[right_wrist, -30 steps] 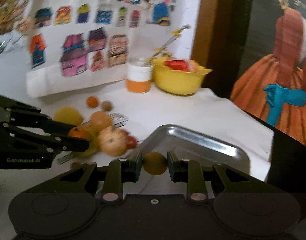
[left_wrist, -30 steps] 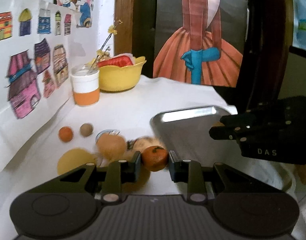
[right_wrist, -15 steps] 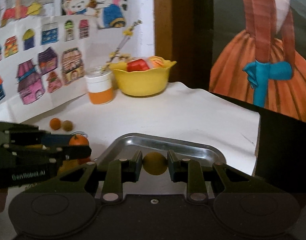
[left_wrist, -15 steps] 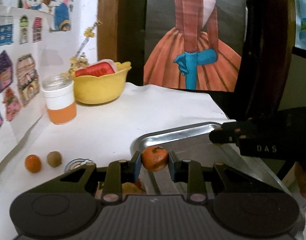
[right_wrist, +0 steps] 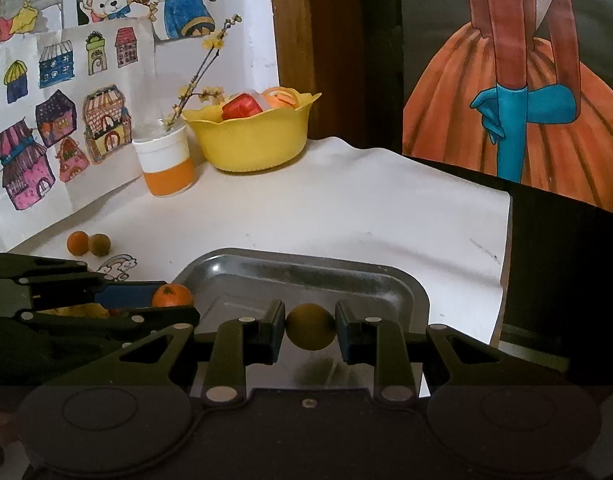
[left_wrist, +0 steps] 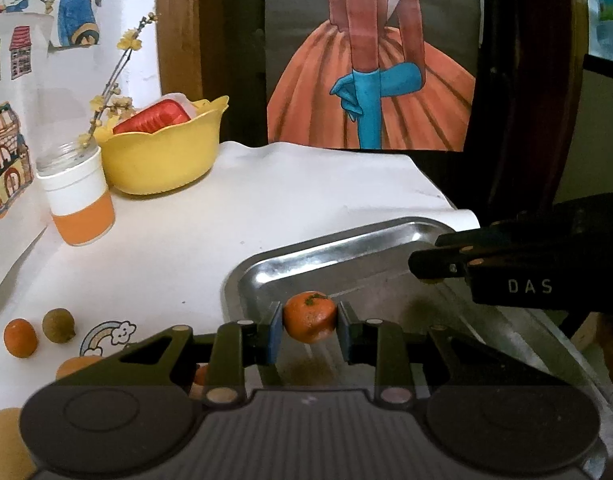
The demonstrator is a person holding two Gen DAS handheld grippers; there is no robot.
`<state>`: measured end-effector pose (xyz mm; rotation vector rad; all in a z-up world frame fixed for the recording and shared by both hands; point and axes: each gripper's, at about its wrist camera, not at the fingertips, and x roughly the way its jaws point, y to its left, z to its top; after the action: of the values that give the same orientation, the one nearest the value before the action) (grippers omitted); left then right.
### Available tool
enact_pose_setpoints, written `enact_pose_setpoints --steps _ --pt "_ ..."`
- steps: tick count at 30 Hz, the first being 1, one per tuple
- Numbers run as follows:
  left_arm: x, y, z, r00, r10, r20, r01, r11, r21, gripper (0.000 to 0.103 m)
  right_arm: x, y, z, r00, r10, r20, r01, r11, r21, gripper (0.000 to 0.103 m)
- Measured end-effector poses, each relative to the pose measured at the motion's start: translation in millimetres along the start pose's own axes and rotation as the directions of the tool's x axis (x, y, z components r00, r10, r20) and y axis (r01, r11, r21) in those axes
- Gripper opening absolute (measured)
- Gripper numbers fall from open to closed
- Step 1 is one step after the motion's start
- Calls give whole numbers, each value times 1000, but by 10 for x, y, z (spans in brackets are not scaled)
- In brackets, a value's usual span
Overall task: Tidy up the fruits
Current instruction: 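Release the tangerine on the metal tray with left tool while right tool releases brown fruit, then lift both open tools away from the tray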
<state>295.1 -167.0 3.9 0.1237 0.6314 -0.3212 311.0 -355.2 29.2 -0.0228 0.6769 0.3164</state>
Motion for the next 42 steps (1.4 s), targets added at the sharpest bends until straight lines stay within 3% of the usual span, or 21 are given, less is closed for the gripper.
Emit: enact_pose_setpoints --steps 17,21,23,33,42 --pt "68 -41 -25 999 -2 -36 2 1000 21 33 24 -50 -26 1000 1 -13 -1 1000 19 30" --pt "6 -49 -22 1000 6 -20 -6 1000 16 51 -42 -45 -22 1000 -4 2 4 1000 21 32" --pt "-40 -54 -9 1000 7 -8 -7 1000 13 53 -89 -42 -16 1000 -7 12 7 1000 22 35" --pt "-451 4 6 996 51 69 -50 998 -23 81 -492 7 6 991 -64 117 63 998 9 63" --pt "-904 130 -98 988 86 125 -79 995 -60 100 -984 222 -89 975 -82 208 86 996 -14 92"
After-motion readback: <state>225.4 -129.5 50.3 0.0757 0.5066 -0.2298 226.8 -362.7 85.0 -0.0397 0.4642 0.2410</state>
